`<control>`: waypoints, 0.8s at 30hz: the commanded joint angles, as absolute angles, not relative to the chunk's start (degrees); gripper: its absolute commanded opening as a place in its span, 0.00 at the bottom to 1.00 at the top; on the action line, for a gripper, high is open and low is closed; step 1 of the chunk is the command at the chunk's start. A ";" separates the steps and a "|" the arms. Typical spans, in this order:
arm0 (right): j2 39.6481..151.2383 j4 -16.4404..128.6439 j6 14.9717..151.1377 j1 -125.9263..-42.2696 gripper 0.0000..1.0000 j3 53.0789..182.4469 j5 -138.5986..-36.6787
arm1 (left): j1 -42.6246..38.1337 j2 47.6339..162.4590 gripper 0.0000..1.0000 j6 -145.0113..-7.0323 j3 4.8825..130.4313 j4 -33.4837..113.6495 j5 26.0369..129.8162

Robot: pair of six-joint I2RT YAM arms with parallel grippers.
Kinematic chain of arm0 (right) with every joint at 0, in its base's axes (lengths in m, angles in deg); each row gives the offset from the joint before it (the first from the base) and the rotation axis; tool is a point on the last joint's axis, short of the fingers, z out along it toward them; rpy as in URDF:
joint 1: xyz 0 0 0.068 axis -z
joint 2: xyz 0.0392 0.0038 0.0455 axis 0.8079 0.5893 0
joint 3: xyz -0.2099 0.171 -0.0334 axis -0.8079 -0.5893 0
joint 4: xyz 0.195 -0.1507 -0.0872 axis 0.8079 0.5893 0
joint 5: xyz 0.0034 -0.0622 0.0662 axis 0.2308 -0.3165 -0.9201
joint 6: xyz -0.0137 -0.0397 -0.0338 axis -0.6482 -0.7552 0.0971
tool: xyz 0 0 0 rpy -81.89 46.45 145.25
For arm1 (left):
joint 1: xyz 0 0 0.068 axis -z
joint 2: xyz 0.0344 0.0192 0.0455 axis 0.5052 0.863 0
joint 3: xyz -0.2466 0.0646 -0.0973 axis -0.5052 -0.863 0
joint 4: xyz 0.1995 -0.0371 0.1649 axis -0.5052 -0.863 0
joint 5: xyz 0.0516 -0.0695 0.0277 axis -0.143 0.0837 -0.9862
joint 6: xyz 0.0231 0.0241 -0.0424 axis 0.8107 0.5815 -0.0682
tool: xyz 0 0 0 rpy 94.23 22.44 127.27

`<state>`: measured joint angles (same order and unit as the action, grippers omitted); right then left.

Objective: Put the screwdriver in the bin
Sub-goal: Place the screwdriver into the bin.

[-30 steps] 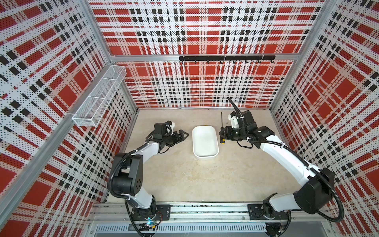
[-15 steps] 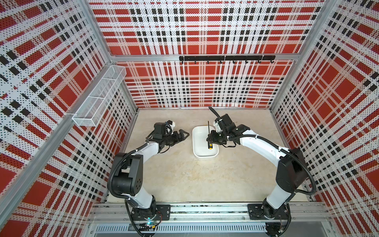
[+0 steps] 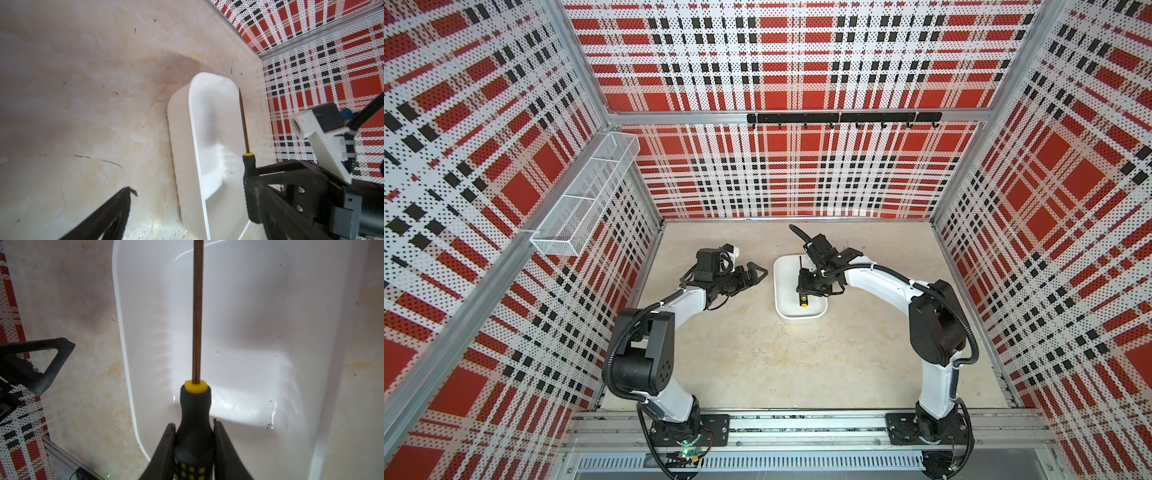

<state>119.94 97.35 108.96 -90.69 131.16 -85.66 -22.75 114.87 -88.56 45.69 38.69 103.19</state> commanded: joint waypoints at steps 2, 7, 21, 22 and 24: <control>122.36 98.71 110.08 -91.35 0.00 133.18 -82.95 | -22.65 115.92 0.98 -87.82 45.99 39.37 104.27; 124.76 98.89 110.39 -91.51 0.00 133.70 -82.09 | -22.52 116.18 0.98 -87.72 46.03 39.41 104.43; 128.72 99.41 111.01 -92.26 0.04 134.81 -79.52 | -22.34 116.54 0.98 -87.65 46.14 39.50 104.68; 128.89 99.48 111.00 -92.30 0.10 134.79 -79.27 | -22.34 116.66 0.98 -87.57 46.21 39.50 104.78; 129.17 99.50 110.78 -92.31 0.20 134.79 -79.42 | -22.21 116.65 0.98 -87.51 46.18 39.43 104.75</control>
